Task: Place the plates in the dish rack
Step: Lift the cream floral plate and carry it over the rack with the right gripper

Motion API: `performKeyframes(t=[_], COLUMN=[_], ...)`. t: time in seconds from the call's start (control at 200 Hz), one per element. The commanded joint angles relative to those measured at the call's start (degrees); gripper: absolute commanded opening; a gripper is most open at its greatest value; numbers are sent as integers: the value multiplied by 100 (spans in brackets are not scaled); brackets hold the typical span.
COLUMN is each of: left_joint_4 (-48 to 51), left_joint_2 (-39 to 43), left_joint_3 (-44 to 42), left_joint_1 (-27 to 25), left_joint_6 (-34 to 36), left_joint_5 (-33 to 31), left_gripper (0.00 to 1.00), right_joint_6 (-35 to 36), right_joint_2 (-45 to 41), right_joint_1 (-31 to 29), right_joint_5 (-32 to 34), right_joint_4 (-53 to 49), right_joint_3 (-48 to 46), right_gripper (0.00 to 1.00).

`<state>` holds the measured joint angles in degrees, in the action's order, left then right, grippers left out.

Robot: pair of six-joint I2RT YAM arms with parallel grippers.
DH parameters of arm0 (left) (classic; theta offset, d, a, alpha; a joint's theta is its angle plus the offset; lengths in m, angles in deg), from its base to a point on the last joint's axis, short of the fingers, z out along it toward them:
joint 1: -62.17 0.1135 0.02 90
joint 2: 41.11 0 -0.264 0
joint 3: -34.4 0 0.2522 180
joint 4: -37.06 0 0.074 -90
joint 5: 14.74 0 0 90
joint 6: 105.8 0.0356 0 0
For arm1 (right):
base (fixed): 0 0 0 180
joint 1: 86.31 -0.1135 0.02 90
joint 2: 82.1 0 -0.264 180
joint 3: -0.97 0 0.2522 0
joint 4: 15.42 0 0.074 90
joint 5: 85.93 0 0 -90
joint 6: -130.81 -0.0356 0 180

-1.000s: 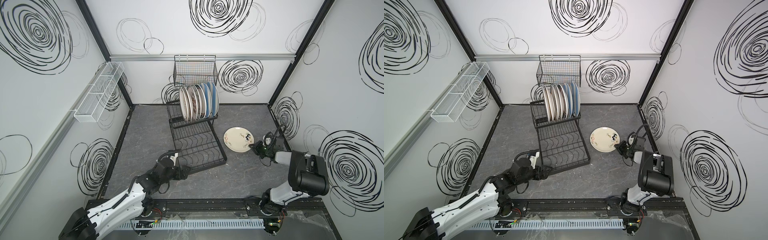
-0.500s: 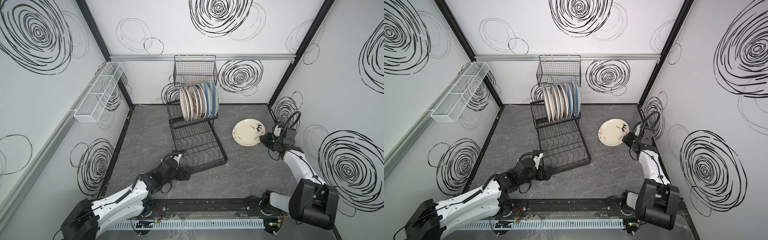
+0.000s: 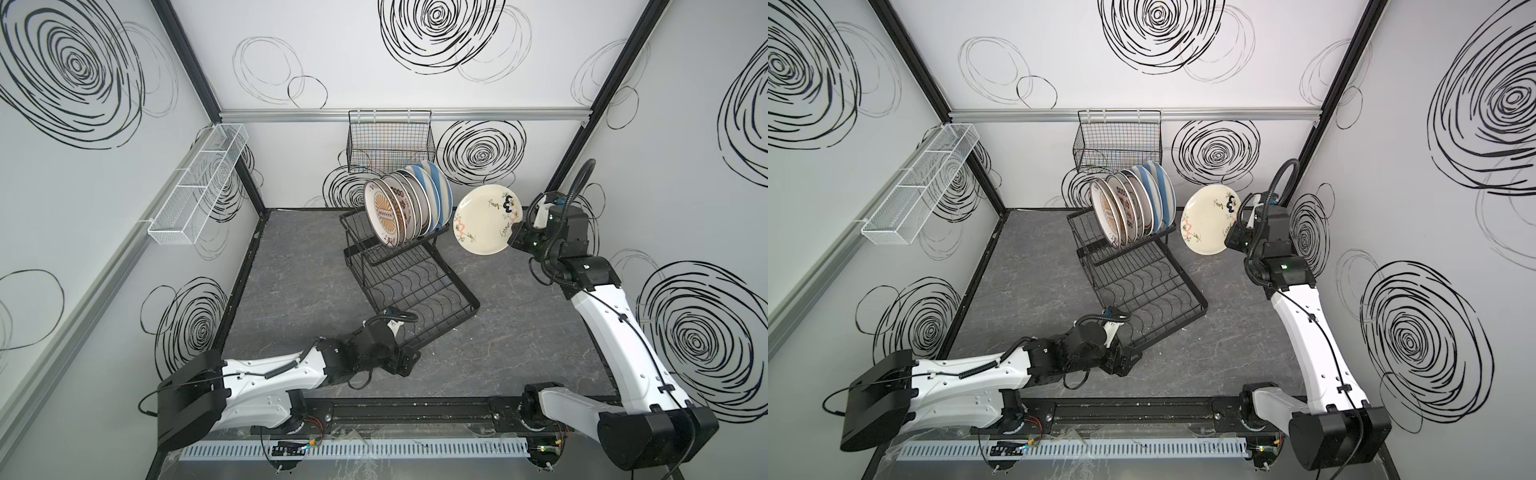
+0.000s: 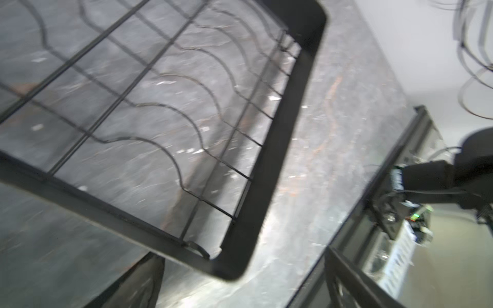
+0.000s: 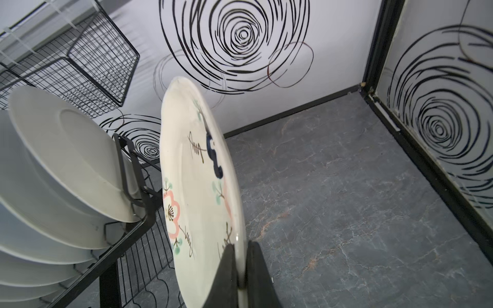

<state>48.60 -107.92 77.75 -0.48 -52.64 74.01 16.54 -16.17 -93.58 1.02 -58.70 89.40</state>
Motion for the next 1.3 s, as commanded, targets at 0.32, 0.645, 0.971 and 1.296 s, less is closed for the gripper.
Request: performKeyframes(t=[0.32, 0.645, 0.971, 1.296], left_joint_4=[608, 1895, 1918, 2092], left_joint_2=[1251, 2948, 3175, 3174], left_joint_3=[-115, -538, -491, -256], left_joint_1=[463, 2232, 2644, 2771], left_joint_6=[-7, -69, -142, -26], left_joint_5=[-418, 103, 292, 312], left_gripper=[96, 96, 96, 96], right_joint_6=[673, 1135, 2418, 2799], right_joint_2=[497, 1206, 1779, 1949], right_joint_1=[-1132, -2925, -4784, -5546], right_joint_5=[1963, 2763, 4413, 5330], right_joint_4=[60, 706, 1817, 2539], right_joint_3=[2615, 3647, 4021, 3179], right_gripper=[0, 0, 0, 0])
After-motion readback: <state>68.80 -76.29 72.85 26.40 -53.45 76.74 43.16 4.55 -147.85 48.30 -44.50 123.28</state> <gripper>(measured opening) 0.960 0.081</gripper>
